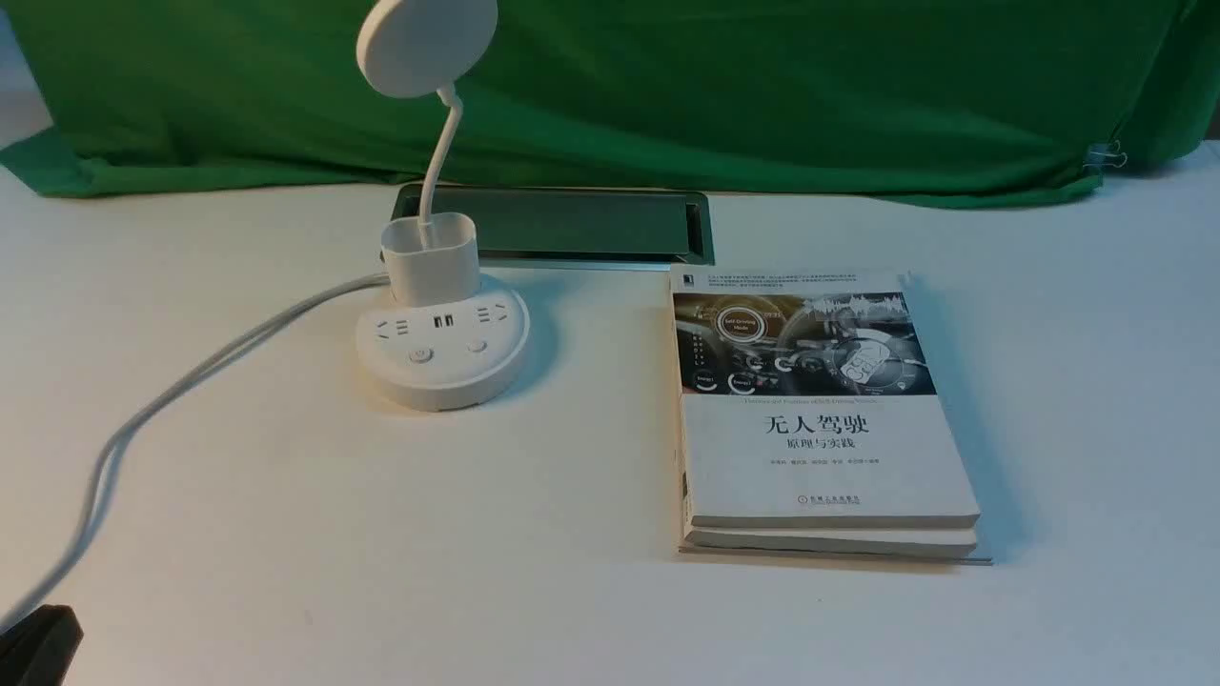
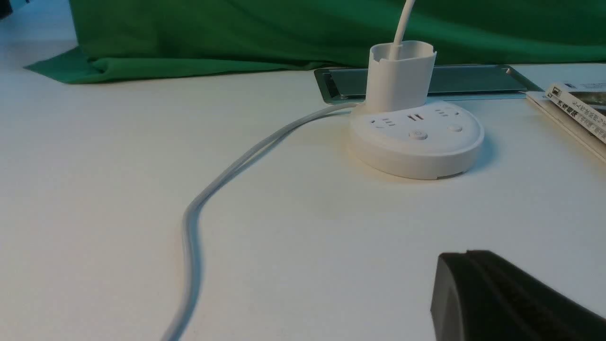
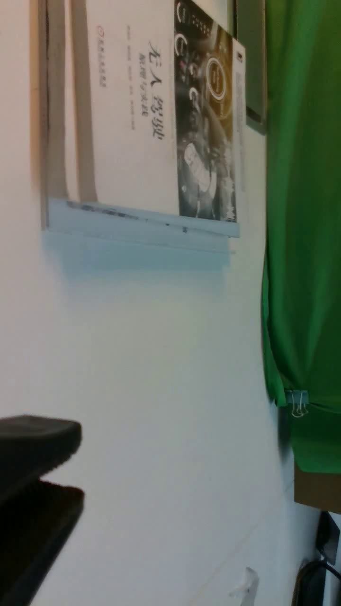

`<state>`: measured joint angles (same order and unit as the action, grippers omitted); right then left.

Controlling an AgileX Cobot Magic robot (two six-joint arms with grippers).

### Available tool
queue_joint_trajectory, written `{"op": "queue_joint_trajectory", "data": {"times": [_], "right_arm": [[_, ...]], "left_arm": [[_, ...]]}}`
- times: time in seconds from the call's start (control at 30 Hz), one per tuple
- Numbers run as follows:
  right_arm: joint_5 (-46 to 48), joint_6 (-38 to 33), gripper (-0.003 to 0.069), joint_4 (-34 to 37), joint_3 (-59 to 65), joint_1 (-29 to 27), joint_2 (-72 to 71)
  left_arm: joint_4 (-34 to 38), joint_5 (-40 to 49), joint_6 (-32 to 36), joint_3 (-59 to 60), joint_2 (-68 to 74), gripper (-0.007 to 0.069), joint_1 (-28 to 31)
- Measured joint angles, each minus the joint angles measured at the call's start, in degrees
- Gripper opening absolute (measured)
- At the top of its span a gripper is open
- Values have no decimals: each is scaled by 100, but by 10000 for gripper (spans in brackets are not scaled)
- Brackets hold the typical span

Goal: Turn on the desk lamp on the white desktop with your hand.
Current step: 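Press the power button on the lamp base to turn the lamp on with the left gripper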

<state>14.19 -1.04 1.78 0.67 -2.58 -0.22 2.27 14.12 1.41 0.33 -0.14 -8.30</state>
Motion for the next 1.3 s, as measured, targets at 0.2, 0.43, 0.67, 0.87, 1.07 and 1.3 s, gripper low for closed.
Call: {"op": "queue_joint_trajectory", "data": {"times": [0.2,0.43,0.67,0.87,1.07,1.3], "right_arm": [[0,0,203,0,0,0,0],[0,0,225,0,0,0,0],[0,0,235,0,0,0,0],[2,0,237,0,0,0,0],[2,0,237,0,0,0,0],[2,0,238,0,0,0,0]], "left_arm": [[-4,0,0,0,0,1,0],[-4,0,0,0,0,1,0],[-4,0,0,0,0,1,0],[-7,0,0,0,0,1,0],[-7,-142,0,0,0,1,0],[-7,-2598,0,0,0,1,0]]}}
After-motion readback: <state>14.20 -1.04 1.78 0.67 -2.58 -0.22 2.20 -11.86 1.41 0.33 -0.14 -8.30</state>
